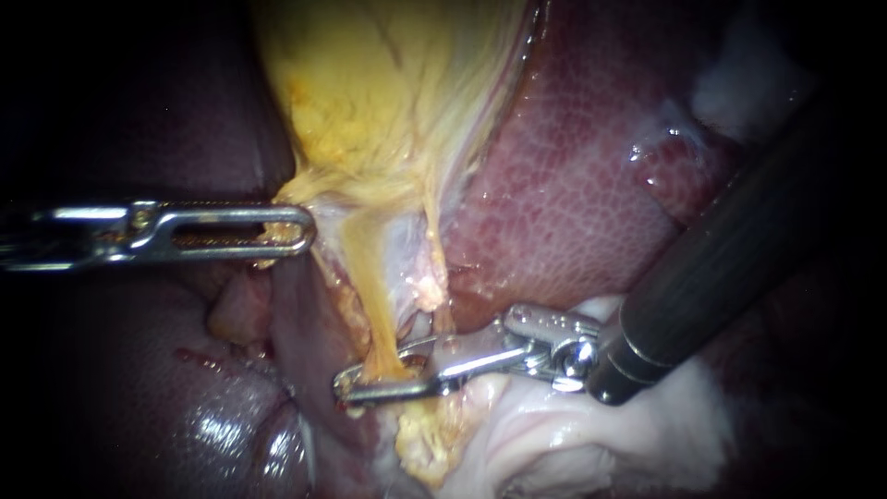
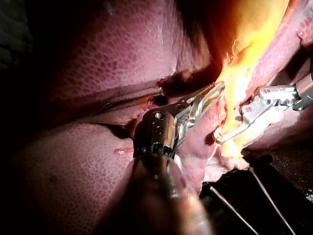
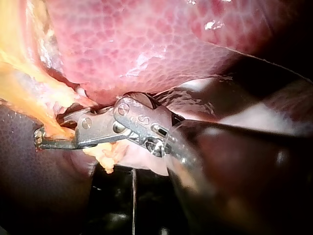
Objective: Going back second clip left tube
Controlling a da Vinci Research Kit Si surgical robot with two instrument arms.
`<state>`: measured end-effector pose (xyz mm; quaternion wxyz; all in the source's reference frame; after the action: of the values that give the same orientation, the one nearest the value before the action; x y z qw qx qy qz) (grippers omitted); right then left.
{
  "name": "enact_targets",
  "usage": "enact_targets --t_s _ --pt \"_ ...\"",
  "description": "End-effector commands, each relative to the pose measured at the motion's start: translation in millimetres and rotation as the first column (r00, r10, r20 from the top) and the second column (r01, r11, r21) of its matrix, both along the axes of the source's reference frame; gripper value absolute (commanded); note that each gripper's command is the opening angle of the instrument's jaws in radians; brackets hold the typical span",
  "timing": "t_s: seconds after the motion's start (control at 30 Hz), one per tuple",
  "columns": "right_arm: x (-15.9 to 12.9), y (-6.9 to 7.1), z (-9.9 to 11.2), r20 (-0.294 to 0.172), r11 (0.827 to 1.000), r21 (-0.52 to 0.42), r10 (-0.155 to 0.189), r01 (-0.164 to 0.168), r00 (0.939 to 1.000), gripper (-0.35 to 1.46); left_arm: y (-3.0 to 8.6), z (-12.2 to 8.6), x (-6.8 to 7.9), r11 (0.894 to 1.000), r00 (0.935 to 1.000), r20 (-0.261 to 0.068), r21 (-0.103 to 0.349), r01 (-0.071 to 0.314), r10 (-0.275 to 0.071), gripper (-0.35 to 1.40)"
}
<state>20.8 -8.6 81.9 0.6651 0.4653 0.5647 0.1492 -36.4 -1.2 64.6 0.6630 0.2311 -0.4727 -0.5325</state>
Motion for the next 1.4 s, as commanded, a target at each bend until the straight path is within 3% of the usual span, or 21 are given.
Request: enact_targets --t_s 0.03,0.27,0.3,0.37,0.5,0.6,0.7,0.83,1.17,1.4 --pt "0.0 0.0 0.0 0.0 1.0 0.0 0.0 0.0 1.0 -0.35 0.0 -0.1 0.0 1.0 1.0 0.0 0.0 0.0 0.0 -0.35" --pt "0.0 0.1 -0.1 -0.001 1.0 0.001 0.0 0.0 1.0 -0.35 0.2 -0.4 0.4 1.0 1.0 0.002 0.002 -0.002 0.002 -0.35" --pt "0.0 0.1 -0.1 -0.001 1.0 0.001 0.0 0.0 1.0 -0.15 0.2 -0.5 0.5 1.0 1.0 0.002 0.003 -0.002 0.002 -0.35" --pt "-0.1 0.5 -0.3 0.018 0.999 -0.004 0.032 -0.032 0.9993 0.3 0.2 -0.6 0.7 1.0 1.0 0.003 0.003 -0.003 0.003 -0.35" --pt "-0.3 2.0 -0.6 0.04 0.995 -0.04 0.096 -0.095 0.9946 0.54 0.2 -0.7 0.8 1.0 1.0 0.003 0.004 -0.003 0.003 -0.35" --pt "-0.7 3.7 -0.9 0.054 0.986 -0.07 0.158 -0.154 0.9859 0.6 0.1 -0.9 0.8 1.0 1.0 0.003 0.004 -0.003 0.003 -0.35" --pt "-1.8 5.1 -1.4 0.055 0.981 -0.081 0.181 -0.176 0.982 0.6 0.0 -1.0 0.9 1.0 1.0 0.003 0.004 -0.003 0.003 -0.35" --pt "-3.4 5.8 -2.0 0.059 0.979 -0.084 0.19 -0.184 0.9801 0.6 0.0 -1.0 1.0 1.0 1.0 0.003 0.004 -0.003 0.003 -0.35" --pt "-8.5 6.0 -4.2 0.038 0.981 -0.099 0.173 -0.169 0.9841 0.6 0.1 -1.2 1.4 1.0 1.0 0.005 0.005 -0.006 0.006 -0.35" --pt "-13.0 9.4 -9.5 0.031 0.963 -0.171 0.218 -0.21 0.9755 0.6 0.3 -1.3 1.5 1.0 1.0 0.005 0.006 -0.006 0.006 -0.35"
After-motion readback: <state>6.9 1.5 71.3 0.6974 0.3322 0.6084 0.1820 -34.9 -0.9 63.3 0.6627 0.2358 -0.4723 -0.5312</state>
